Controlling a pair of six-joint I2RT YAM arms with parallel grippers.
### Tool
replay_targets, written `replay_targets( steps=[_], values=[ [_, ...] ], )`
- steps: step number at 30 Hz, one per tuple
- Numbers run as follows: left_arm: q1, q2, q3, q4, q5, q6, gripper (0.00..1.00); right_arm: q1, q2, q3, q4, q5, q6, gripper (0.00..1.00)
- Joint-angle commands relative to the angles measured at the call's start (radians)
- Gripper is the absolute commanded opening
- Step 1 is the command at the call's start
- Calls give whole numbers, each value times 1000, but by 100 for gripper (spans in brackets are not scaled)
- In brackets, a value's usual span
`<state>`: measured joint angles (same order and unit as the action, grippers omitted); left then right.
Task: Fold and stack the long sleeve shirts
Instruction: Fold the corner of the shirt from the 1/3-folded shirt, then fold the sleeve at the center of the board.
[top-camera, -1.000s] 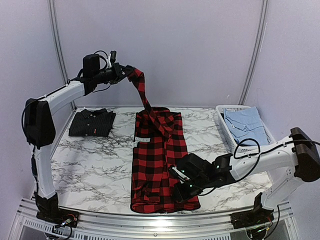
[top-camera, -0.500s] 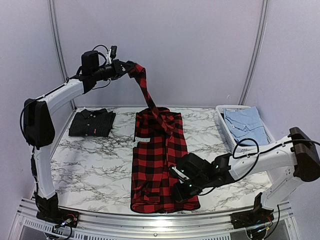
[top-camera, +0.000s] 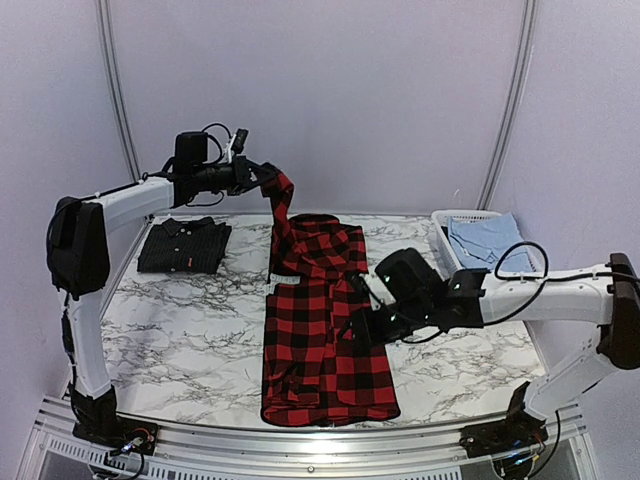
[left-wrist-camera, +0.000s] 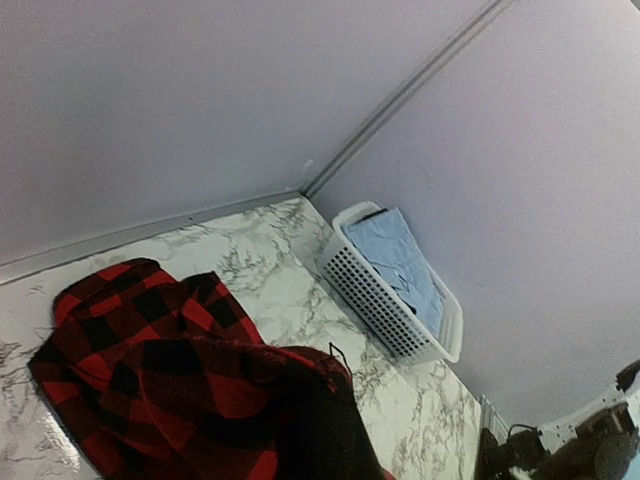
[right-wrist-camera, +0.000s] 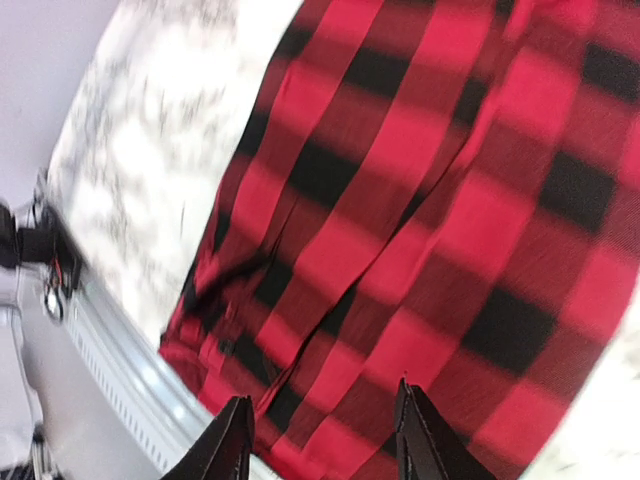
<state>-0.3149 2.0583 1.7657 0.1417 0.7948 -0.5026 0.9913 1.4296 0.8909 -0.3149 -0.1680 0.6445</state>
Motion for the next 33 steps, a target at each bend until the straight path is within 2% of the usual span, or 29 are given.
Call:
replay_targets(
  steps=[1,4,10,16,21,25,27,31,33],
  values=[
    [-87,-54,-33,-27,167,58,0,-152,-32,79,33,80,-68,45],
    [-164,-49,-60,-114,192,116,0,-257,-22,90,104,90,-72,45],
    [-311,-53,-208,-140,224,116,0,-378,18,105,165,106,-96,45],
    [-393,-48,-348,-205,223,100,2,-397,38,80,175,88,-107,45],
    [-417,-25,-357,-241,222,93,4,-397,51,44,201,64,-95,44],
    [-437,-22,-350,-274,224,107,11,-396,58,38,200,49,-104,44],
    [-445,-30,-351,-295,224,120,21,-396,57,33,198,38,-114,44],
    [-451,-97,-379,-312,159,135,55,-390,55,31,186,17,-143,44],
    [-447,-140,-390,-315,95,132,65,-378,59,37,176,6,-167,45]
  ],
)
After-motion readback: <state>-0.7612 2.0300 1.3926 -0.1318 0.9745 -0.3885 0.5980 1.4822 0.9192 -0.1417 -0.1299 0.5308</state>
